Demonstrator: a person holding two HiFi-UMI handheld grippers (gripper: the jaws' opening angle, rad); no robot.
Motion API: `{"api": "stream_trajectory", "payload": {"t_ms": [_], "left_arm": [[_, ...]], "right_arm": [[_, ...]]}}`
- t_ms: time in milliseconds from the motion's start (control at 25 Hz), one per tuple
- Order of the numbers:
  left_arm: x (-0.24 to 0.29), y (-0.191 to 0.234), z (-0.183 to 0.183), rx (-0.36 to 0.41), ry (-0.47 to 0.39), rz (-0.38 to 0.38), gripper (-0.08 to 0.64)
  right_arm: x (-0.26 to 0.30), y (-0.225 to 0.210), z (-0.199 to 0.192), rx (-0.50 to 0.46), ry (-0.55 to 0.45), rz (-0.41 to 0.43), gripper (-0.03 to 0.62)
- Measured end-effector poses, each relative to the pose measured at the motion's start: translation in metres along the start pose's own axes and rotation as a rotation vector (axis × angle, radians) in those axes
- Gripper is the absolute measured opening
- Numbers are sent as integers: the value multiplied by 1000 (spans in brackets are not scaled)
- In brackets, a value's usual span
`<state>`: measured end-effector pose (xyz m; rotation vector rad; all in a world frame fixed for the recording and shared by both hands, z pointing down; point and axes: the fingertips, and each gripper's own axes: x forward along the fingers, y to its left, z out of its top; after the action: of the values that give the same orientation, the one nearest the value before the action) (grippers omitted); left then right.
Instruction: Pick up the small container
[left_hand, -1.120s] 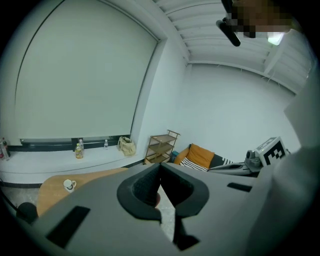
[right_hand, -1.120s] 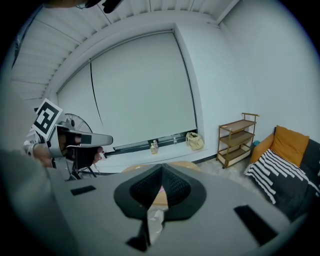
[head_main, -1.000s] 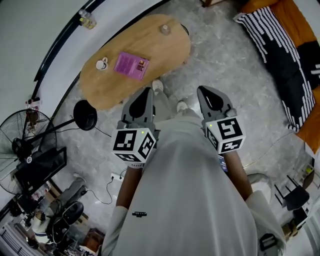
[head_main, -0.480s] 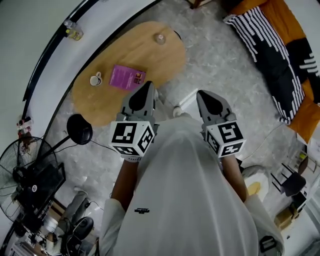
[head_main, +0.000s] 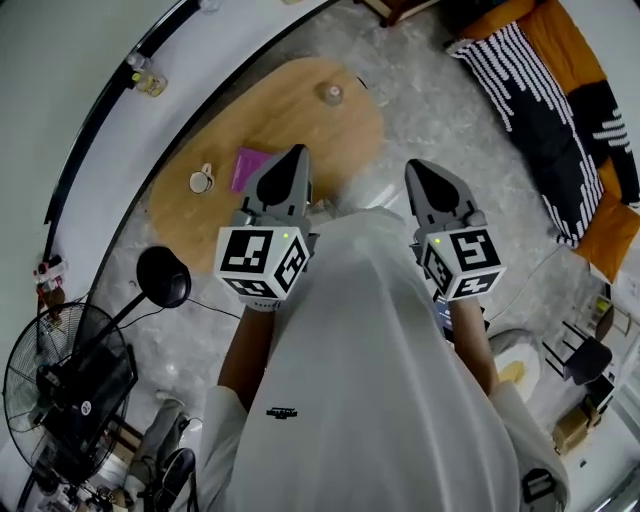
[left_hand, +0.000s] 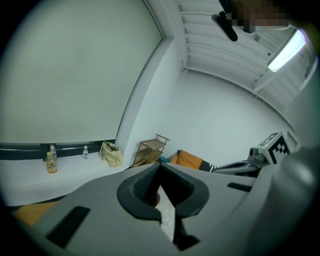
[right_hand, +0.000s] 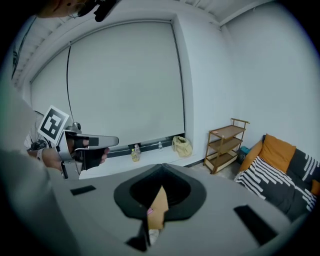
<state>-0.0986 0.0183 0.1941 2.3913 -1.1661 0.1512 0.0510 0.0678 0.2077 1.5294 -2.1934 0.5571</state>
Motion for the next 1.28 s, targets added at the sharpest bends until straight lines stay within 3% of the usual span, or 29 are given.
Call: {"api": "stream_trajectory", "payload": {"t_ms": [520,1280], "left_arm": [[25,11,-14,13,86,-28,14],[80,13,-47,8,178,-22,14]], "right_arm": [[10,-14,-4,28,39,-35,6],[37,-39,-4,-51,98,34,6]]}}
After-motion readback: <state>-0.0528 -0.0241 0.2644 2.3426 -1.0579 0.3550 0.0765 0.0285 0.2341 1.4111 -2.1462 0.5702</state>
